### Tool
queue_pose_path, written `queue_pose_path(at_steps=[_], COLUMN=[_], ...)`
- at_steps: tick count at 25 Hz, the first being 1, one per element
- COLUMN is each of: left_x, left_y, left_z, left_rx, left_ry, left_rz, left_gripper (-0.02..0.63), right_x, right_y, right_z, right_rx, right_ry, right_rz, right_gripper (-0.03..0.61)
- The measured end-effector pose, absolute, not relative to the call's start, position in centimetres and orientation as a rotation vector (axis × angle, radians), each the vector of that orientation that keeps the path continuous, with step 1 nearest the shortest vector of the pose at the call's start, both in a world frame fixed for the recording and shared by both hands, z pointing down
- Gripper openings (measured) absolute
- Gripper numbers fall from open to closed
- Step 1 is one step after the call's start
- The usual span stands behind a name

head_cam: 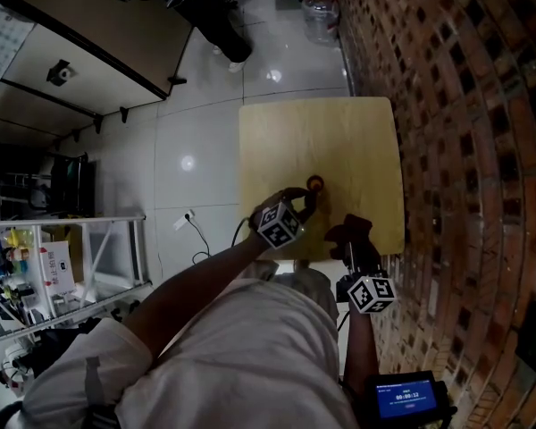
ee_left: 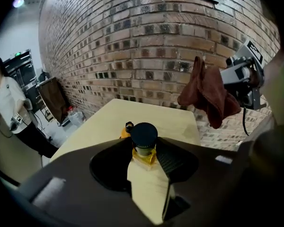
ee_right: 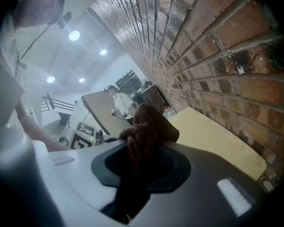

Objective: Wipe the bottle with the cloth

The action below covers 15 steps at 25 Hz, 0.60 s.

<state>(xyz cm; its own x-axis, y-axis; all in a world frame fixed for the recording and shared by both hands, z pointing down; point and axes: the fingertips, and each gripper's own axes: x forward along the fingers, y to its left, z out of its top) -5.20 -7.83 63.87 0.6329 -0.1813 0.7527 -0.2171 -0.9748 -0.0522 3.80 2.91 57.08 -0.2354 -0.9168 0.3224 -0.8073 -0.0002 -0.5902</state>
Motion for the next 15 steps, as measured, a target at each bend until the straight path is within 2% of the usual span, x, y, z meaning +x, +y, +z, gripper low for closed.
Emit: queue_pose_path(at_steps=[3,5,7,15], left_x=[-5.4,-5.8,-6.3,-5.7], left_y=[-7.7,-7.7,-7.8,-7.8], left_z=[64.4,64.6,64.4,62.6], left_rx=[2.77,2.746,2.729,2.733], left_ry=[-0.317,-0.305,-0.308,-0.342], left_rz=[1.319,1.33,1.325,1.284], left_gripper=[0.181,0.225,0.242,0.273], right_x=[4.4,4.6,4.6,4.9], right_y=[3.2,3.2,3.3,3.3], right_z=[57.5,57.7,57.8,58.7], right_rx=[-1.838,-1.84,-1.84,-1.84], right_ry=[2.085,2.075,2.068,2.054], right_rz=[-1.052,-1.051,-1.051,-1.058], right_gripper=[0.078,0.078,0.08,0.079])
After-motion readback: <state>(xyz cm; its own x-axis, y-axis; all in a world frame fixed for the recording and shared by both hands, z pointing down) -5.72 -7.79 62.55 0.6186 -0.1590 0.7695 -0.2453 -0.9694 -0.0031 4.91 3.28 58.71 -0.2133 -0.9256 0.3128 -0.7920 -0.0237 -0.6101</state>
